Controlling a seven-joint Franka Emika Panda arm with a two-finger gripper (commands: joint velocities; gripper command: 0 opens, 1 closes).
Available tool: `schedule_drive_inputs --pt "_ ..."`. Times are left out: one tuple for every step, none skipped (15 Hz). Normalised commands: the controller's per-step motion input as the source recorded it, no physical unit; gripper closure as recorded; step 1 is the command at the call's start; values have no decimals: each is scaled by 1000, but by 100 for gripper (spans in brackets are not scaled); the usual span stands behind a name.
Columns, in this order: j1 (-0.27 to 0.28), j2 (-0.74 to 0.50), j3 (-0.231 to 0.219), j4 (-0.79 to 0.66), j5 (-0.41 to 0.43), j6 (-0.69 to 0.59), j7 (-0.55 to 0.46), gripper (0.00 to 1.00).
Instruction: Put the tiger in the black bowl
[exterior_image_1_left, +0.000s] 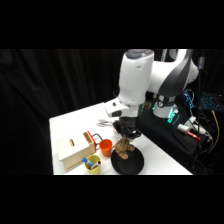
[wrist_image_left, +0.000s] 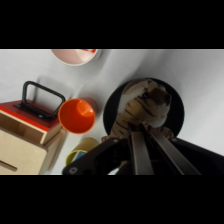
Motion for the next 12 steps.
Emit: schedule_drive_inputs --pt "24 252 42 77 74 269 -184 97" --pt "22 258 45 97 85 253 -182 97" --pt "16 255 51 111 103 248 -198 97" --pt "10 247 57 119 115 257 -214 97" --pt "9 240 50 132 93 244 -212 95" --pt "5 221 37 143 80 212 -202 68" --pt "5 185 15 152 52 154 -179 67" --pt "4 126 -5 148 23 96 -162 60" --pt "11 49 -33 140 -16 13 -129 52" --pt "5 -19 -33 123 -16 -40 -139 43" --pt "18 -91 -51 110 -57 -133 -117 36" --pt "8 -135 -39 113 -43 -232 -146 26"
